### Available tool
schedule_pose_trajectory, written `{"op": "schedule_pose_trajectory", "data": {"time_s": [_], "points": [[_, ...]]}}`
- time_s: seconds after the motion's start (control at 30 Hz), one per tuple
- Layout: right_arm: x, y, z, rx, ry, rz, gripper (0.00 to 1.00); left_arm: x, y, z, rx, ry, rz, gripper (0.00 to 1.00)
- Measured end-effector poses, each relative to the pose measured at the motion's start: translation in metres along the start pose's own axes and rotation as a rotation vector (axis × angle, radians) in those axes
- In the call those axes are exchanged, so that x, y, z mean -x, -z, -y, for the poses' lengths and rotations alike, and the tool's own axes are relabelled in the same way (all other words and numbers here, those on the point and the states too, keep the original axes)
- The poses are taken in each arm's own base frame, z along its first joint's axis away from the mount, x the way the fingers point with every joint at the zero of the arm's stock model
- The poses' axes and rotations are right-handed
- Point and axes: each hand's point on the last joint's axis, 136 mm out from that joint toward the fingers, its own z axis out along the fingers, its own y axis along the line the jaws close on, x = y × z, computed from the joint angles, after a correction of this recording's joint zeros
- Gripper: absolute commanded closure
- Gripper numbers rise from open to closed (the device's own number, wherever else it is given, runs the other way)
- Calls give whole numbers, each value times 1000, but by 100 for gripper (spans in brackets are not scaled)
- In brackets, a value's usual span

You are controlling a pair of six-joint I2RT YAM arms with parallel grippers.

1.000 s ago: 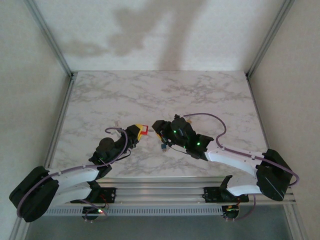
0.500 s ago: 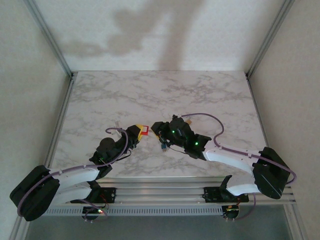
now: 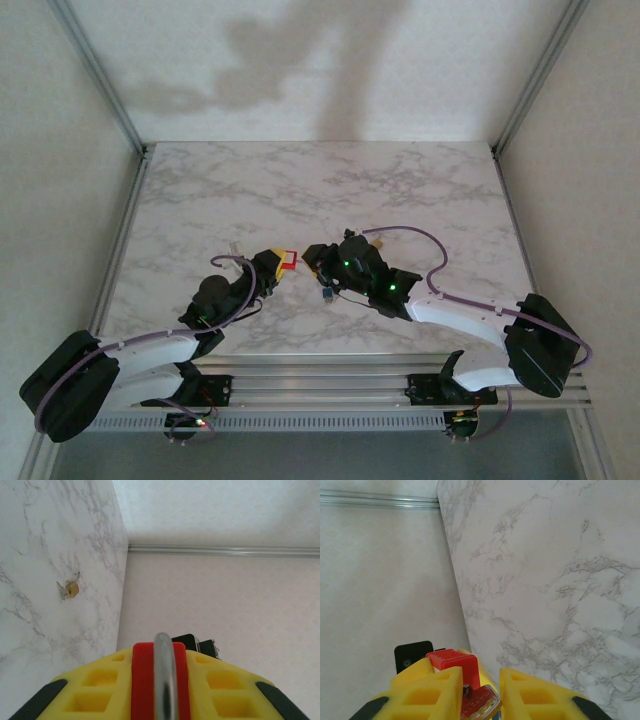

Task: Lock with the key

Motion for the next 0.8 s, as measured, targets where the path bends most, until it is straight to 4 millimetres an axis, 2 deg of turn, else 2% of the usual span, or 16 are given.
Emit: {"op": "schedule_pose_trajectory", "data": {"time_s": [0.8], "points": [[-2,-4,-3,30,23,-9,84,1,-1,-1,2,8,6,100]]}}
